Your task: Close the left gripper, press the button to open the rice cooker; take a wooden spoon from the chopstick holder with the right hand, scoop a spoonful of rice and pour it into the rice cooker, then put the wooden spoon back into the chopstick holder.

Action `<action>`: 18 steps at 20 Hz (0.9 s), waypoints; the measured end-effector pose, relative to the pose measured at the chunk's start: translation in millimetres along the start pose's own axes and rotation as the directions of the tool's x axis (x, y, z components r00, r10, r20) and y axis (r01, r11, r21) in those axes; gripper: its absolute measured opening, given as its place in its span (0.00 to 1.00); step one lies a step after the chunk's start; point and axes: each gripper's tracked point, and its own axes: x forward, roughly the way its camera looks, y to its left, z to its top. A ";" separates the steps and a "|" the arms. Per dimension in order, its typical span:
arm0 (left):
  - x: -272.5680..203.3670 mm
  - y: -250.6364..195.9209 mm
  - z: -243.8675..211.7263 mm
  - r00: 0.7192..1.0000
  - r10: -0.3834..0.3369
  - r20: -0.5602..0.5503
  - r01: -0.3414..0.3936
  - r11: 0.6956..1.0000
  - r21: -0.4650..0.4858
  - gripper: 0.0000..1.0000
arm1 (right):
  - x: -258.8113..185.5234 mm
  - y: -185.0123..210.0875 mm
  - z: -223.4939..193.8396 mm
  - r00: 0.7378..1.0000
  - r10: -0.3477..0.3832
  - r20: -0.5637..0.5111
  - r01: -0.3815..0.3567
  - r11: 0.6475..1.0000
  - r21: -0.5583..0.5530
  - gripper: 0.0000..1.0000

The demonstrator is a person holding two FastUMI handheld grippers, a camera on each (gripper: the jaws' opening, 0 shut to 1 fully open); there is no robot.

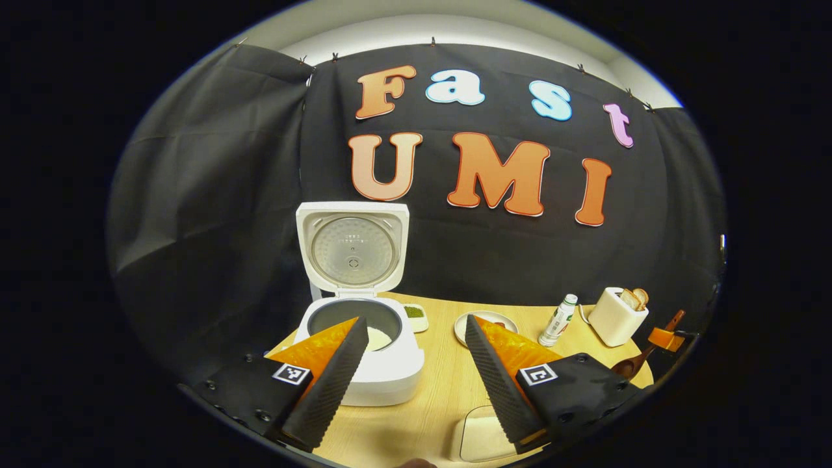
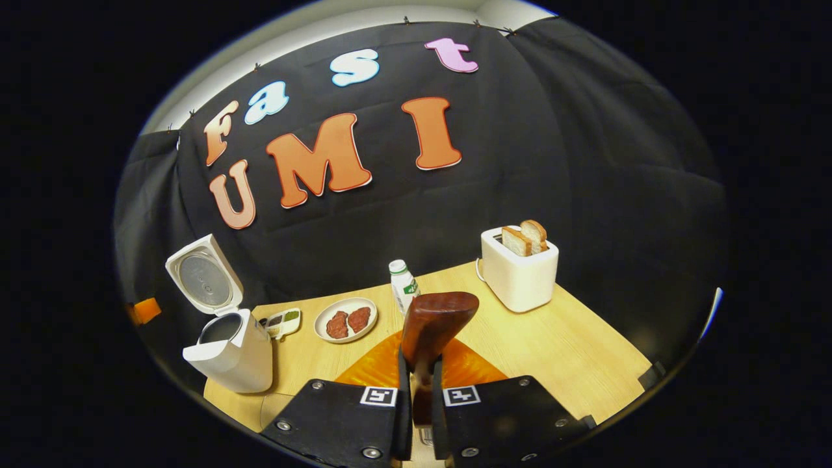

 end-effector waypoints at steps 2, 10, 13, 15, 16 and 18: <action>-1.7 0.0 2.9 1.000 0.005 0.007 -0.005 1.000 0.003 1.00 | -2.4 -9.2 -12.7 1.000 -0.014 -0.024 0.015 0.999 0.033 0.12; -5.3 5.4 4.0 0.999 0.033 0.005 -0.034 0.999 0.027 1.00 | 25.2 -24.6 -65.1 0.997 -0.030 -0.074 0.039 0.991 0.132 0.12; -6.4 9.0 3.4 0.999 0.047 -0.004 -0.047 0.998 0.035 1.00 | 28.0 -26.3 -78.2 0.997 -0.005 -0.078 0.019 0.983 0.181 0.13; -5.0 11.0 6.7 0.998 0.055 0.002 -0.055 0.998 0.044 1.00 | 30.3 -31.0 -85.4 0.997 -0.011 -0.079 0.026 0.981 0.191 0.14; -4.3 12.3 7.5 0.998 0.058 0.003 -0.058 0.997 0.045 1.00 | 30.8 -34.2 -89.6 0.996 -0.018 -0.093 0.036 0.979 0.199 0.10; 0.4 19.2 9.9 0.997 0.072 0.002 -0.072 0.996 0.055 1.00 | 34.9 -36.0 -98.4 0.994 -0.016 -0.108 0.040 0.975 0.218 0.12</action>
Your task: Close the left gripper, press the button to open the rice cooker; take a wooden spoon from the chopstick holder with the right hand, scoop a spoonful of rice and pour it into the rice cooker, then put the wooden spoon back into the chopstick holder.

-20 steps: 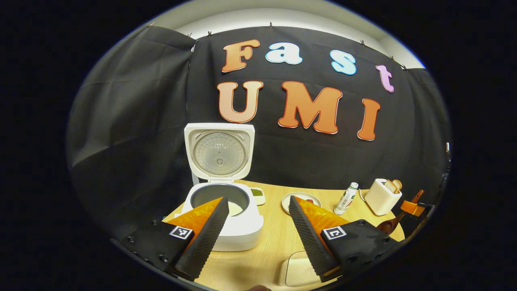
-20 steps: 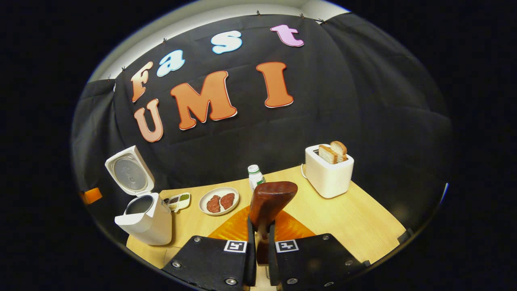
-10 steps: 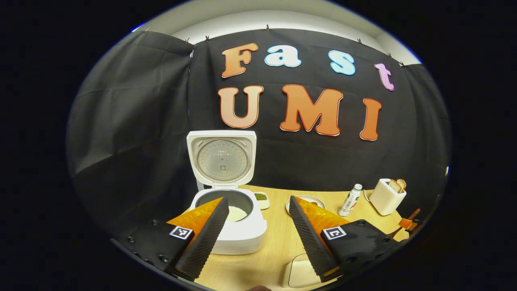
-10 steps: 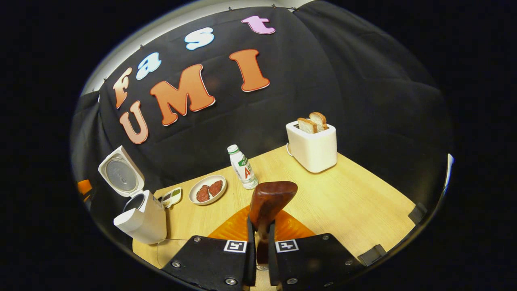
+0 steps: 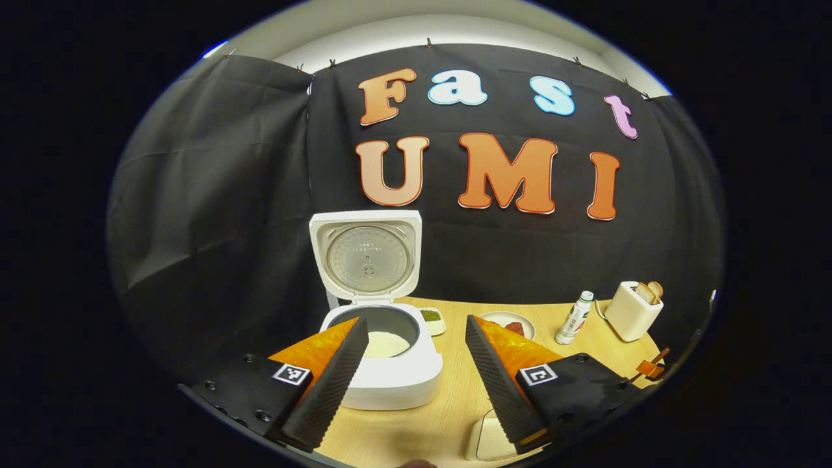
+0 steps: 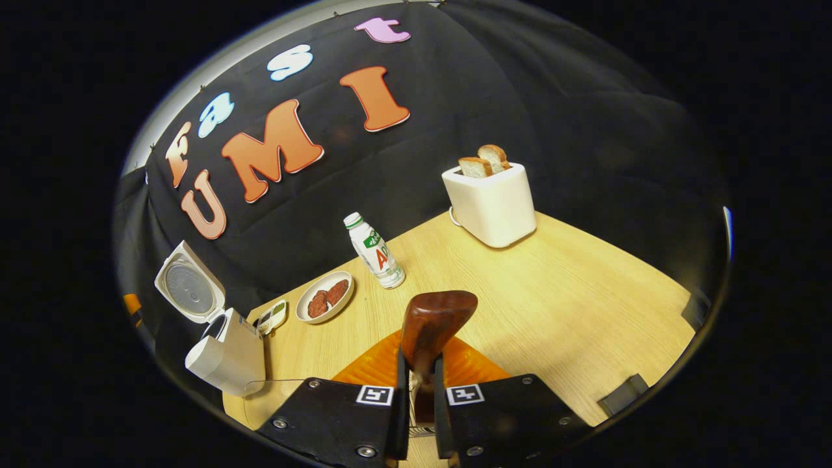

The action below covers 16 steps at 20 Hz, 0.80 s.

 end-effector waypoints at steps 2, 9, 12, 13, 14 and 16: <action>5.1 9.1 5.5 1.000 0.015 0.008 -0.015 1.000 0.003 1.00 | -4.7 -1.0 2.8 1.000 0.009 0.010 -0.009 1.000 0.019 0.16; 33.4 53.5 73.1 0.995 0.077 0.068 -0.077 0.997 -0.011 1.00 | -5.8 -20.2 -19.3 0.992 -0.077 -0.100 0.068 0.994 -0.089 0.47; 59.1 65.3 104.2 0.994 0.080 0.076 -0.079 0.997 -0.014 1.00 | -20.5 -26.8 -2.2 0.992 -0.114 -0.061 0.105 0.986 -0.133 0.64; 70.7 69.3 112.4 0.994 0.081 0.068 -0.081 0.997 -0.011 1.00 | -28.7 -28.7 3.4 0.991 -0.125 -0.045 0.118 0.983 -0.144 0.70; 81.5 75.4 117.7 0.994 0.096 0.052 -0.096 0.995 -0.007 0.99 | -34.6 -29.3 11.1 0.991 -0.134 -0.026 0.129 0.979 -0.156 0.72; 103.4 88.2 131.8 0.992 0.121 0.046 -0.121 0.993 -0.011 1.00 | -49.8 -29.0 29.0 0.988 -0.151 0.020 0.152 0.971 -0.187 0.77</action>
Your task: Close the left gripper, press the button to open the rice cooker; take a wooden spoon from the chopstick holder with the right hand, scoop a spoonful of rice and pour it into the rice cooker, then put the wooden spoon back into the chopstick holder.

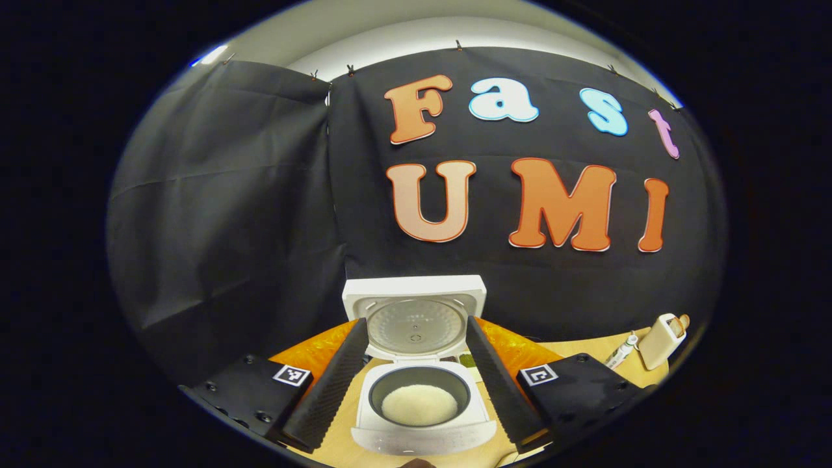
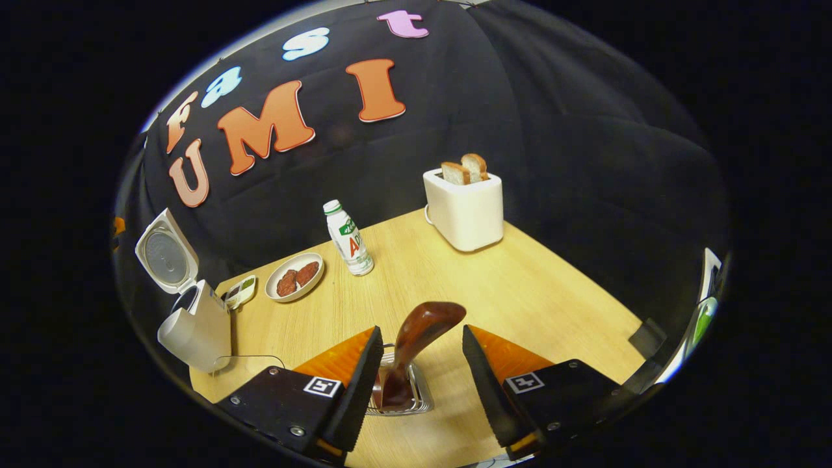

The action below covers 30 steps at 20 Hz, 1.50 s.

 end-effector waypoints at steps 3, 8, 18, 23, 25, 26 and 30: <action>37.0 3.8 16.3 1.000 -0.015 -0.023 0.013 0.998 -0.056 1.00 | -28.5 -6.8 26.4 0.998 -0.028 0.062 0.031 0.999 -0.043 0.81; 100.0 9.3 27.8 0.996 -0.026 -0.082 0.017 0.994 -0.104 1.00 | -76.1 -10.4 81.1 0.973 -0.096 0.209 0.112 0.991 -0.069 0.89; 200.2 2.0 2.2 0.975 -0.011 -0.222 -0.001 0.999 -0.054 1.00 | -130.8 17.7 127.1 0.932 -0.083 0.352 0.132 0.984 -0.118 0.93; 195.8 -5.5 -16.2 0.954 -0.042 -0.298 0.038 0.999 -0.020 1.00 | -118.0 38.4 129.3 0.936 -0.015 0.353 0.071 0.987 -0.146 0.93; 184.9 -9.5 -20.9 0.942 -0.067 -0.328 0.058 0.998 -0.038 1.00 | -111.9 46.4 130.0 0.938 0.013 0.348 0.045 0.986 -0.159 0.93; 179.1 -11.3 -27.9 0.933 -0.084 -0.350 0.073 0.996 -0.045 1.00 | -109.9 51.8 130.5 0.938 0.033 0.344 0.025 0.986 -0.162 0.93; 143.9 -14.0 -73.2 0.858 -0.117 -0.499 0.083 0.993 -0.089 1.00 | -103.1 65.8 136.5 0.932 0.097 0.349 -0.032 0.982 -0.186 0.93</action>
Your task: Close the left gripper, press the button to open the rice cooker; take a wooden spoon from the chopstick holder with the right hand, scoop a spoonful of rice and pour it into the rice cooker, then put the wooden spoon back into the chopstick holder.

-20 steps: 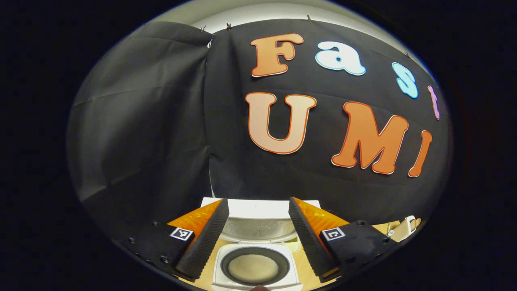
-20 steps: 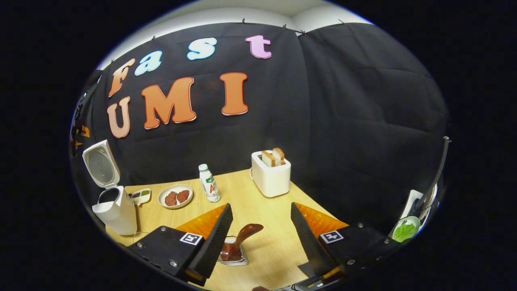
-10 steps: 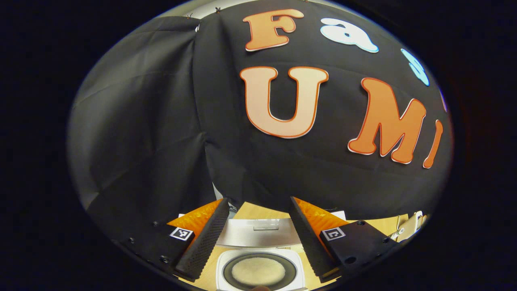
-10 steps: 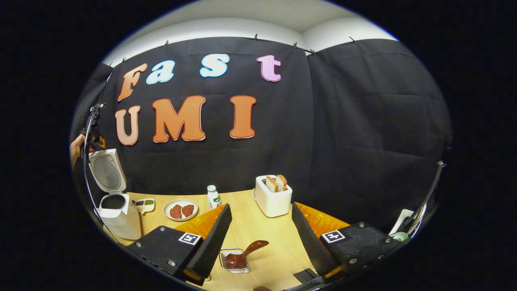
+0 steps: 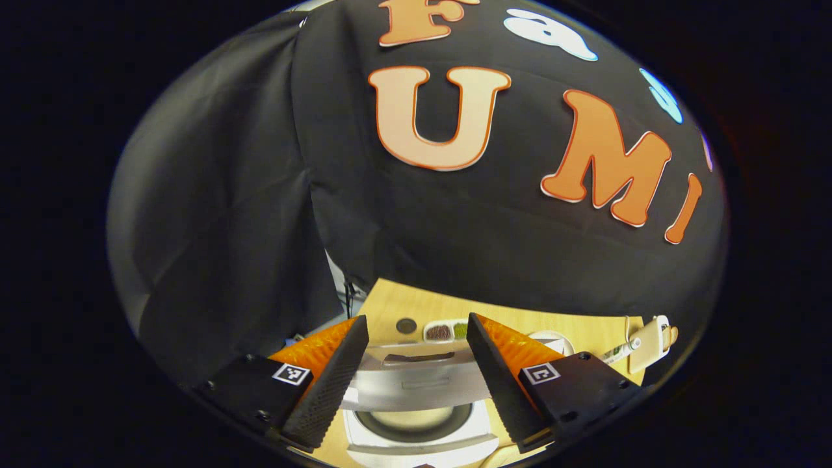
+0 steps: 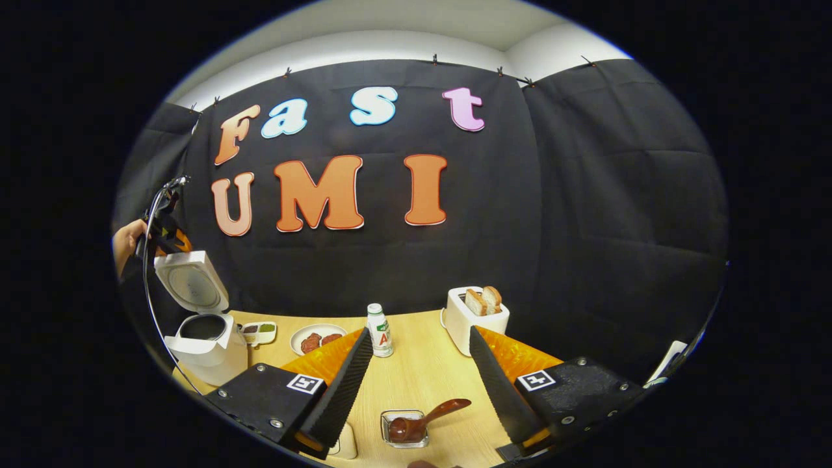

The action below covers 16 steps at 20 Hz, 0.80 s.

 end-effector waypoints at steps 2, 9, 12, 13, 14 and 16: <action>-3.1 -6.1 -42.5 0.996 -0.025 -0.087 0.024 1.000 -0.013 1.00 | 4.4 0.6 -0.7 1.000 0.019 0.002 -0.019 1.000 -0.008 0.93; -9.9 -6.9 -136.0 0.973 0.017 -0.230 -0.007 0.999 0.043 1.00 | 10.8 7.3 -2.5 0.996 0.085 -0.005 -0.085 0.996 -0.010 0.93; -6.7 -7.8 -160.9 0.963 0.039 -0.267 -0.025 0.998 0.057 1.00 | 10.2 7.6 -8.2 0.995 0.101 -0.017 -0.102 0.995 -0.021 0.93; -5.7 -6.7 -167.2 0.959 0.046 -0.279 -0.030 0.998 0.060 1.00 | 9.2 7.6 -8.7 0.994 0.104 -0.018 -0.104 0.994 -0.025 0.93; -5.6 -5.9 -176.4 0.950 0.059 -0.305 -0.042 0.997 0.062 1.00 | 9.3 6.5 -8.9 0.994 0.105 -0.021 -0.106 0.994 -0.028 0.93; -6.1 -5.8 -205.7 0.911 0.085 -0.403 -0.075 0.996 0.042 1.00 | 8.6 8.0 -10.2 0.993 0.113 -0.025 -0.113 0.993 -0.024 0.93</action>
